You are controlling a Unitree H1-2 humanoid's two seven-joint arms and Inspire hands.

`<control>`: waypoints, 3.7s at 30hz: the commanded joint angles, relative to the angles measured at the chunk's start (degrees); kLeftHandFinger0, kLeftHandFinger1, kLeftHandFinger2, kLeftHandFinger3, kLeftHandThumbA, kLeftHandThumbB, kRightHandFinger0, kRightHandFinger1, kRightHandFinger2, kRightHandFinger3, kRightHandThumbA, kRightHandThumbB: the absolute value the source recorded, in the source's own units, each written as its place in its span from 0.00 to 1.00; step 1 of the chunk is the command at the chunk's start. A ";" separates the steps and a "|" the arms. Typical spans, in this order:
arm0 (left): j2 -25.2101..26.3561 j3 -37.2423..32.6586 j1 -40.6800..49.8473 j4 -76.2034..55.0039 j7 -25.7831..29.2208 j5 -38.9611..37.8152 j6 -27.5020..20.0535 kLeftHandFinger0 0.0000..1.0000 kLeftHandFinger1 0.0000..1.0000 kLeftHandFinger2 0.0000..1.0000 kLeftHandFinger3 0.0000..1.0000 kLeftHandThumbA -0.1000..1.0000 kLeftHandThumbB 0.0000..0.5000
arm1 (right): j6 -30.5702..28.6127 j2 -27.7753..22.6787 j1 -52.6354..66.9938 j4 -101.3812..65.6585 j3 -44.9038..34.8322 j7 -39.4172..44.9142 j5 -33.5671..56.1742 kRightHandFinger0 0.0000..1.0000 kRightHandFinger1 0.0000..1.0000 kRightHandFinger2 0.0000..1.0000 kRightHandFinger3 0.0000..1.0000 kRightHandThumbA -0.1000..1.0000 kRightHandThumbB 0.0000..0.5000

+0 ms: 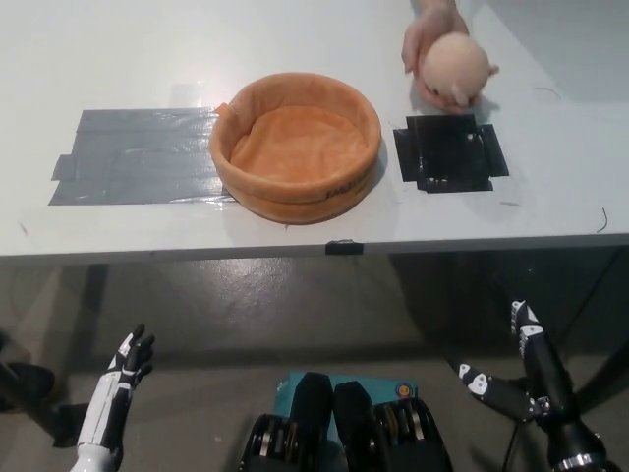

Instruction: A person hands a emotional support dumpling to the robot which it grabs with its right hand and places in the soft place kept infront of it in the centre of the desk

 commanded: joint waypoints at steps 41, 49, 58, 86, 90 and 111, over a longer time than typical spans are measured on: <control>-0.01 0.58 0.29 -3.32 0.23 -0.05 -2.07 1.00 1.00 1.00 1.00 1.00 1.00 | 31.68 -9.64 -66.29 33.52 9.48 10.86 -16.02 1.00 1.00 1.00 1.00 0.93 0.73; -0.40 0.38 1.24 -4.11 0.03 -0.25 -1.61 1.00 1.00 1.00 1.00 1.00 1.00 | 30.31 -7.48 -66.75 42.92 11.51 9.67 -17.08 1.00 1.00 1.00 1.00 1.00 0.77; 0.14 0.20 0.42 -4.36 -0.71 -0.62 -1.18 1.00 1.00 1.00 1.00 1.00 1.00 | 30.05 -6.50 -66.85 49.95 10.21 9.02 -15.28 1.00 1.00 1.00 1.00 0.98 0.77; 0.51 0.26 -1.28 -3.86 -0.82 -0.61 -0.64 1.00 1.00 1.00 1.00 1.00 0.99 | 19.59 -4.84 -67.81 60.78 5.48 -9.21 -13.38 0.00 0.30 0.61 0.40 0.14 0.29; 0.39 0.24 -1.47 -3.77 -0.72 -0.58 -0.90 1.00 1.00 1.00 1.00 1.00 1.00 | 19.87 -4.50 -67.99 60.41 4.02 -9.79 -12.37 0.00 0.28 0.56 0.33 0.20 0.33; 0.52 0.39 -1.93 -4.00 -0.39 -0.05 -0.49 1.00 1.00 1.00 1.00 1.00 1.00 | 25.80 2.93 -70.06 49.01 -22.78 2.41 16.37 0.00 0.26 0.59 0.28 0.00 0.29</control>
